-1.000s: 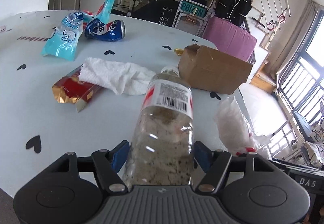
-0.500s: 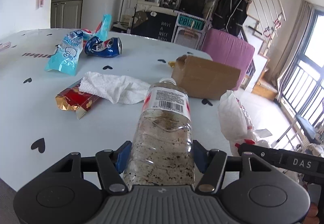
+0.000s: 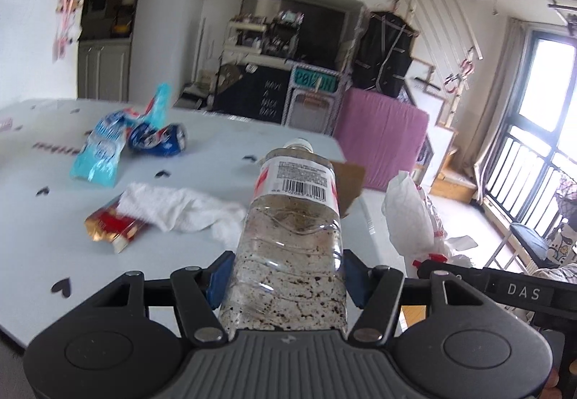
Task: Collect trash
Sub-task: 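Carry the bottle and bag with both tools over the trash bin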
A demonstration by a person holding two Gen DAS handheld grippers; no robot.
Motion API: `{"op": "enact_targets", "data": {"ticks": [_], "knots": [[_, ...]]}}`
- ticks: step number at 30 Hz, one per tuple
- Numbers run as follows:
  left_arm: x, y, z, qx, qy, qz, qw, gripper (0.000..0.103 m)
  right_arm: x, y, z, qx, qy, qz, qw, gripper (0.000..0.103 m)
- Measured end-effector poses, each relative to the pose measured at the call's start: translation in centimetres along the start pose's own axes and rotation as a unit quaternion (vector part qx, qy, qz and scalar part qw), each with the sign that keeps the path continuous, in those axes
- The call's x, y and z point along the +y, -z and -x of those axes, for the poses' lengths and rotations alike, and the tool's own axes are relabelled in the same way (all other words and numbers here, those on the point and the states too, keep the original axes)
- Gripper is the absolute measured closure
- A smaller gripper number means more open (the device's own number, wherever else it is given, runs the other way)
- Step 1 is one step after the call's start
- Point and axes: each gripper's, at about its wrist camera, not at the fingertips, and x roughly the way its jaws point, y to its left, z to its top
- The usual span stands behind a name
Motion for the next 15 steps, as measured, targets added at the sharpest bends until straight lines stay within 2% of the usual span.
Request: {"op": "enact_targets", "data": {"ticks": [7,15], "knots": [[-5.0,-0.7,0.2,-0.028,0.032,-0.031,0.9986,0.041,-2.9,-1.1,3.8,-0.042,0.031,-0.009,0.999,0.062],[-11.8,-0.9,-2.5,-0.016,0.069,-0.064,0.9954,0.041,-8.5,-1.7,7.1,-0.066,0.074,-0.029,0.995,0.062]]}}
